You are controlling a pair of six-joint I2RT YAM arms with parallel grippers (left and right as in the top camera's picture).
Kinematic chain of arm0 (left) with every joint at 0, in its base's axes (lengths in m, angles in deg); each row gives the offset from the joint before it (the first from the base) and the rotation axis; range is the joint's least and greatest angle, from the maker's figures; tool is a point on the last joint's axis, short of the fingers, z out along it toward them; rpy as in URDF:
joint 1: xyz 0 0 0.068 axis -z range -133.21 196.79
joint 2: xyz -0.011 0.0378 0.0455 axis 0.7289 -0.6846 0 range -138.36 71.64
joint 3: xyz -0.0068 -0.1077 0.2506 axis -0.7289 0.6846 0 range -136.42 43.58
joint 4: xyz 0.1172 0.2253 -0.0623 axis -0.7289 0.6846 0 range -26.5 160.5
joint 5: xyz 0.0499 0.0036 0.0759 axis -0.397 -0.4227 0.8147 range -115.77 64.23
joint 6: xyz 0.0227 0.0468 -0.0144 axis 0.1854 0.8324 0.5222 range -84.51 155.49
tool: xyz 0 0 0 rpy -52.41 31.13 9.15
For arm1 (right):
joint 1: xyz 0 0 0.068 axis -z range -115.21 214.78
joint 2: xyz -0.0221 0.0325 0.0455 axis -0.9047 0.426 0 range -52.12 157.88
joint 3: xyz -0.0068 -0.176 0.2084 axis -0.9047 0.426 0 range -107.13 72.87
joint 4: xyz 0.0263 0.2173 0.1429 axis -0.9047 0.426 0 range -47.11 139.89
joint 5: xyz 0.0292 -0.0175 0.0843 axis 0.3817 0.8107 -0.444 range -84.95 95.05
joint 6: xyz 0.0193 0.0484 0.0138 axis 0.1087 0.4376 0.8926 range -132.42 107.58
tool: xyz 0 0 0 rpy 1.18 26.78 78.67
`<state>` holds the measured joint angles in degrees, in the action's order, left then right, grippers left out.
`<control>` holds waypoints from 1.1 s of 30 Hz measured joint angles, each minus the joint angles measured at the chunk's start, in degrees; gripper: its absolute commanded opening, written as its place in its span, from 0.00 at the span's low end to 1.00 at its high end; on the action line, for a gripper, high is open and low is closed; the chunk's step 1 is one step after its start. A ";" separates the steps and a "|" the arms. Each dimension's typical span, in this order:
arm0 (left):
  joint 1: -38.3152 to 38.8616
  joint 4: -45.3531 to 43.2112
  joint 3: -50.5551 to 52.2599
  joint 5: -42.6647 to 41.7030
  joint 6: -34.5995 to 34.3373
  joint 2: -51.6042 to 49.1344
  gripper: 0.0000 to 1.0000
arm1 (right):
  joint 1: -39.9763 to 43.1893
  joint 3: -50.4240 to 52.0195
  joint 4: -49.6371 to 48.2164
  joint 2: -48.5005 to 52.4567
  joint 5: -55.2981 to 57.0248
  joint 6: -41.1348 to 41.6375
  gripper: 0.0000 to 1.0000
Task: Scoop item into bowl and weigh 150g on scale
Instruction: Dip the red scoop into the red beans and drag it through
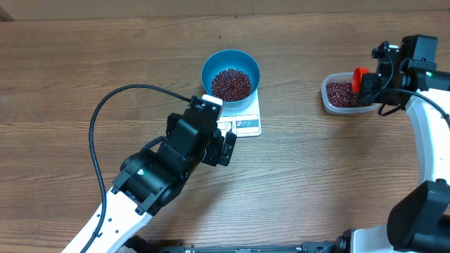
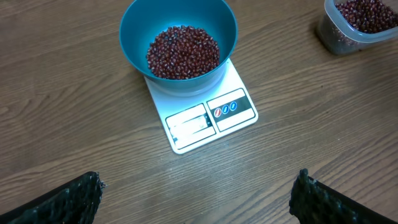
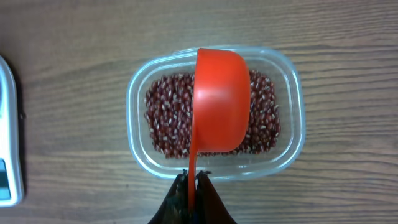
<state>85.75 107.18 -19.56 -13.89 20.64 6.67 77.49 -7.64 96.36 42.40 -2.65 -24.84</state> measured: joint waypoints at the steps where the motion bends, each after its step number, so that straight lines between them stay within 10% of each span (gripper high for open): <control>1: 0.00 0.00 0.00 0.00 0.00 0.00 0.99 | 0.00 0.00 0.22 0.17 0.26 -0.66 0.04; 33: 0.00 0.00 0.00 0.00 0.00 0.00 1.00 | 0.02 0.00 2.97 10.23 -2.19 -5.31 0.04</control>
<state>85.75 107.18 -19.56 -13.89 20.64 6.67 77.52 -7.64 99.33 52.63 -4.84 -30.16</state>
